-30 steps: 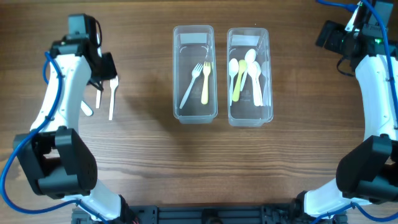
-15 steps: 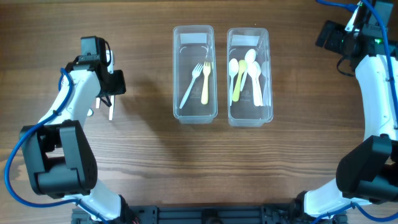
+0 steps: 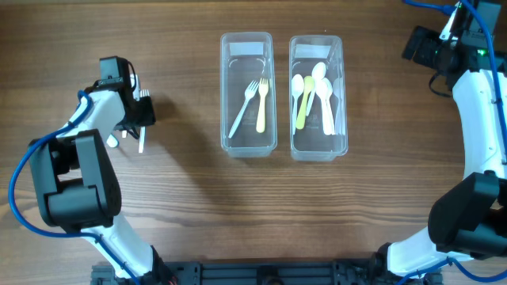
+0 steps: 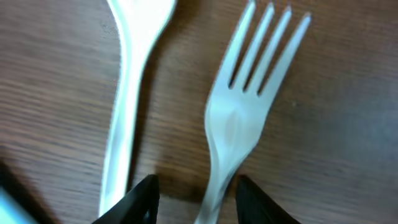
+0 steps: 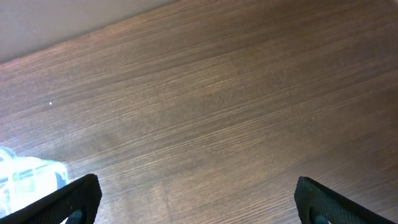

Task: Pack container
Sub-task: 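Return the left gripper and grasp a second white fork, then place the second white fork into the left container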

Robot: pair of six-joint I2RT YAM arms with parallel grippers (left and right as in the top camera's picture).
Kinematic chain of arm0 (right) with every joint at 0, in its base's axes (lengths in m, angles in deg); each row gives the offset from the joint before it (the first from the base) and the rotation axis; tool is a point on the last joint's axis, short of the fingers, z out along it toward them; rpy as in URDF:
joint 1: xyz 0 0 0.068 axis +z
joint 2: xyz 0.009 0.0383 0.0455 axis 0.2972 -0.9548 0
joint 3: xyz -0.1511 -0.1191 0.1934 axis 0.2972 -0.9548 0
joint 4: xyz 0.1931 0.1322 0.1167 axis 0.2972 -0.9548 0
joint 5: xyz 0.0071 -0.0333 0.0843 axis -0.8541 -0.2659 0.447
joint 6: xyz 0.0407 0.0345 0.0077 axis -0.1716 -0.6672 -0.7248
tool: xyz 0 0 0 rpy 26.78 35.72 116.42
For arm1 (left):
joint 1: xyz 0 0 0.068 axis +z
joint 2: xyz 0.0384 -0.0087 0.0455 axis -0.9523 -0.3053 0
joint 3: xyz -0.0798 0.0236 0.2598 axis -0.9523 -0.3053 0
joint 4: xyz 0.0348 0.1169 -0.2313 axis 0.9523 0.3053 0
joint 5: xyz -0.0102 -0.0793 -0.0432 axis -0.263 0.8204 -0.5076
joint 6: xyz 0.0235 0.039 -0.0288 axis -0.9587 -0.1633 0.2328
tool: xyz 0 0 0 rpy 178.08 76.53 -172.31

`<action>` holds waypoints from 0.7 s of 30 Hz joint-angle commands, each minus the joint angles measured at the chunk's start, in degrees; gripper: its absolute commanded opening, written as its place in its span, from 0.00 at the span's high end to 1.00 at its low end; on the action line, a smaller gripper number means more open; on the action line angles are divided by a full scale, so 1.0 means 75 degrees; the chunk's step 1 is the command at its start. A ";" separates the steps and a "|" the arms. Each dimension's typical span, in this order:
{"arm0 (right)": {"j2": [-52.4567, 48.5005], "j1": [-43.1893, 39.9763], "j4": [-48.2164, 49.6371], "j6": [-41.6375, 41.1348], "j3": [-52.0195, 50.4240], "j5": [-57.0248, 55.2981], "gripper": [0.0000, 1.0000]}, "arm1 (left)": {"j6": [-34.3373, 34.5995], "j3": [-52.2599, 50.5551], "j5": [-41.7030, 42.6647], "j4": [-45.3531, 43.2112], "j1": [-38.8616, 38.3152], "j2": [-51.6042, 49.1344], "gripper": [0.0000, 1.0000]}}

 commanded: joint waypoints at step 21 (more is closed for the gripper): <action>0.0096 0.0012 0.0032 0.0000 0.0134 -0.0128 0.01 | -0.0052 0.1830 0.0673 0.0804 -0.0119 0.1072 0.96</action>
